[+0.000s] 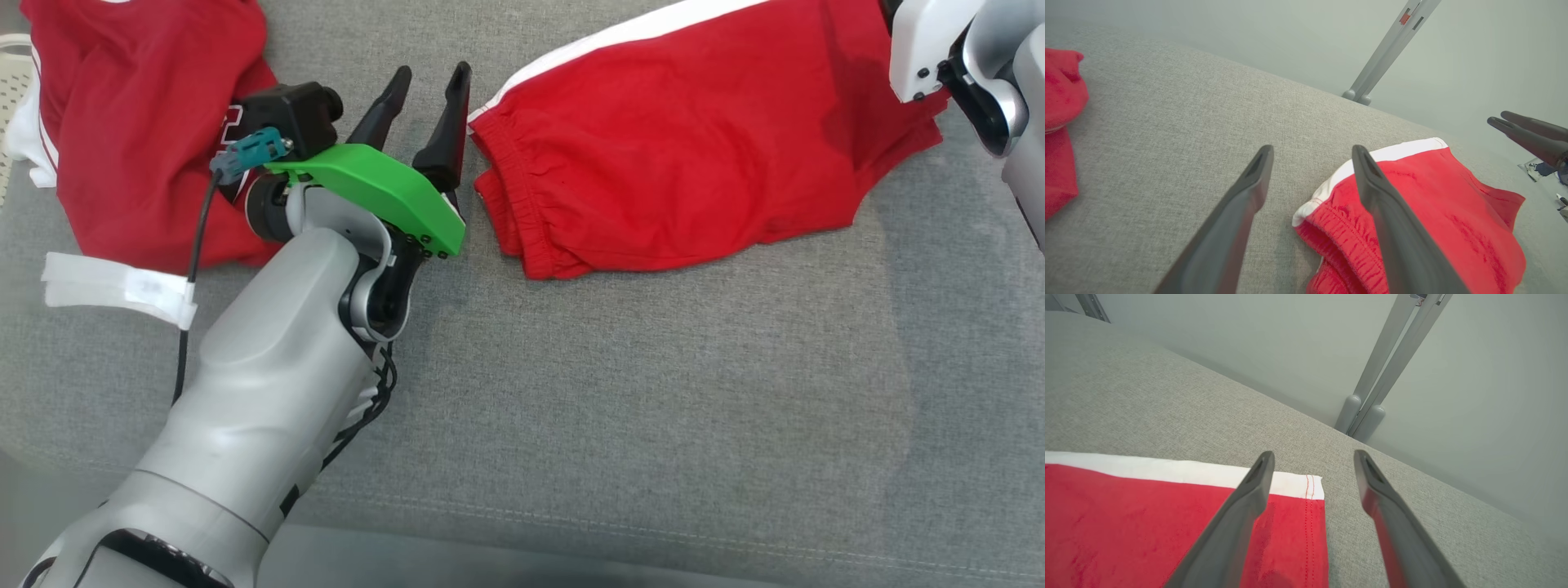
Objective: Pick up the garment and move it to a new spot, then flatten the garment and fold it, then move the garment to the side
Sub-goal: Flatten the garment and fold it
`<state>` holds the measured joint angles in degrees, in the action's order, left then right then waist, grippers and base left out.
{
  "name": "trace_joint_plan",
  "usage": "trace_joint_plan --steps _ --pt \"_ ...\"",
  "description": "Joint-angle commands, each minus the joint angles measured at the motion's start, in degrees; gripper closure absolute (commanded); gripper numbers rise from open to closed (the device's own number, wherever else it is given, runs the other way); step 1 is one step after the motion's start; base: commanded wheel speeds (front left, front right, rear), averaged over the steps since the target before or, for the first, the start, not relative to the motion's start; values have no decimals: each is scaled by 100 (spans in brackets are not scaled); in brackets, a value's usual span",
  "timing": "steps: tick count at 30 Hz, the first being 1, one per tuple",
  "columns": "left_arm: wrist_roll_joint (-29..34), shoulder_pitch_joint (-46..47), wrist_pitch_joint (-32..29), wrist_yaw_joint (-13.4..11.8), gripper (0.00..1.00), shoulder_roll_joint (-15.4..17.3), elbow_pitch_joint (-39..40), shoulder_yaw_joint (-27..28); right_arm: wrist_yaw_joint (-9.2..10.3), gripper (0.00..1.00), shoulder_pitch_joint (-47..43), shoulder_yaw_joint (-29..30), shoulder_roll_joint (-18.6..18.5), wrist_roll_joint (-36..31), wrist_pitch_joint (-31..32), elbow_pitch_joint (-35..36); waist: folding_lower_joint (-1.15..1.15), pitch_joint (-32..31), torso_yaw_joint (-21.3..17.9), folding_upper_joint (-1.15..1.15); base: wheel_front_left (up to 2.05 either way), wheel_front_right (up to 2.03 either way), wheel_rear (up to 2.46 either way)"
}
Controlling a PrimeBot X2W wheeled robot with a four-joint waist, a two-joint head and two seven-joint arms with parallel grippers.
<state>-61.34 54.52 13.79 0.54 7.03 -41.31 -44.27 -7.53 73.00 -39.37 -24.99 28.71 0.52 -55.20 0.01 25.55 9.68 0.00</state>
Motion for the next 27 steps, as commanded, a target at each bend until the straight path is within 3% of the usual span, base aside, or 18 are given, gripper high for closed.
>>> trace_joint_plan --steps 1,5,8,15,19,27 --pt "47 48 56 23 0 32 2 50 8 0 17 46 2 68 -82 -40 -1 -28 -17 0 0 0 0" --pt "296 -206 141 -82 0 166 221 406 8 0 -179 321 62 270 -339 -274 -1 -180 -56 0 0 0 0" --pt "768 -579 141 -244 0 289 774 987 8 0 -320 573 91 425 -546 -426 -1 -328 -99 0 0 0 0" --pt "1773 -1973 139 -456 0 161 2198 2370 8 0 -683 1131 317 601 -1079 -828 -1 -646 -213 0 0 0 0" --pt "2257 -2700 139 -389 0 31 2702 2829 7 0 -981 1224 437 590 -1165 -1065 -1 -830 -195 0 0 0 0" --pt "2982 -4059 134 -269 0 -197 3438 3207 7 0 -1542 1435 509 685 -1304 -1506 -1 -1060 -64 0 0 0 0"
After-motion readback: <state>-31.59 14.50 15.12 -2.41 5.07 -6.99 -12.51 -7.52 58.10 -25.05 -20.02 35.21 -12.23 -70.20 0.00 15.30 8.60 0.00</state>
